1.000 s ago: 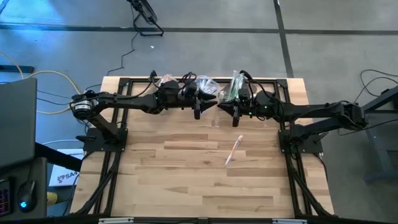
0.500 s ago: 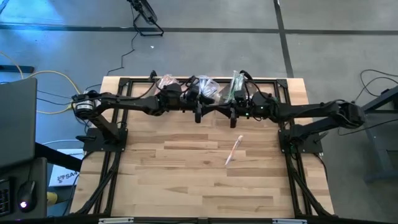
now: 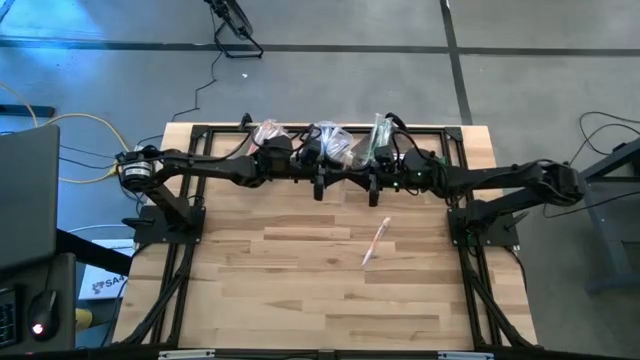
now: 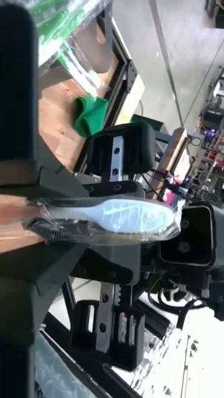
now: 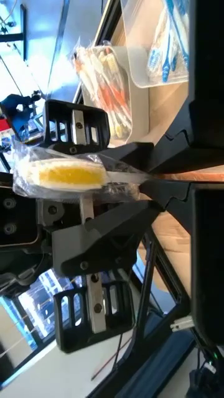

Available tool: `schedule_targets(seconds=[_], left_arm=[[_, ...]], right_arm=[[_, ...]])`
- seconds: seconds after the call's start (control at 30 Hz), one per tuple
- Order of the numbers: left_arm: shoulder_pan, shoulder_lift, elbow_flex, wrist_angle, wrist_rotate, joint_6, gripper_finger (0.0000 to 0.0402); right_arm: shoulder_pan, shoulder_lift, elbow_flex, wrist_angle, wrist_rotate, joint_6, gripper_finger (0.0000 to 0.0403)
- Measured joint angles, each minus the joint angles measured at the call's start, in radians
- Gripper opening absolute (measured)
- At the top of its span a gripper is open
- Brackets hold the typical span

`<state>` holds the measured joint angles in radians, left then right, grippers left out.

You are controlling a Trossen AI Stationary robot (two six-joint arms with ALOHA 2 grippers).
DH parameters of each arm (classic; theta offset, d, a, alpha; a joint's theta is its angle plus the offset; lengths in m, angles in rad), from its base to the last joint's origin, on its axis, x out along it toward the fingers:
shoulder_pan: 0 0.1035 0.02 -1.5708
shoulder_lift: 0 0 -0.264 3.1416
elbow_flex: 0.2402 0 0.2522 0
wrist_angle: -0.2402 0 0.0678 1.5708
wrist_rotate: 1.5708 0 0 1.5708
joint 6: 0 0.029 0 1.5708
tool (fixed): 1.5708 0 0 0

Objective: Pick & Place Toothbrushes
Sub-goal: Put the orange toothbrush into the white bin

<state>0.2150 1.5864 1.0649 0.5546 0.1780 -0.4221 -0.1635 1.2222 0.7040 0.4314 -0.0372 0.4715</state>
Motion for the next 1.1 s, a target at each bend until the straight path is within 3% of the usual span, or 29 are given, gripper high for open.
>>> schedule_targets(seconds=[0.13,0.5,0.8,1.1], left_arm=[[0.000,-0.001,0.000,0.008,-0.003,0.006,0.0067],[0.000,-0.001,-0.001,0.021,-0.004,0.006,0.0054],[0.021,-0.022,0.001,0.017,0.012,0.054,0.0009],[0.108,-0.113,0.001,-0.104,0.042,0.079,0.0006]], right_arm=[[0.000,-0.002,0.000,0.001,-0.002,0.001,0.0001],[-0.001,-0.008,0.000,-0.001,-0.027,0.004,0.0000],[-0.056,-0.083,0.001,-0.080,-0.180,-0.002,0.0002],[-0.141,-0.220,0.001,-0.090,-0.303,-0.004,0.0002]])
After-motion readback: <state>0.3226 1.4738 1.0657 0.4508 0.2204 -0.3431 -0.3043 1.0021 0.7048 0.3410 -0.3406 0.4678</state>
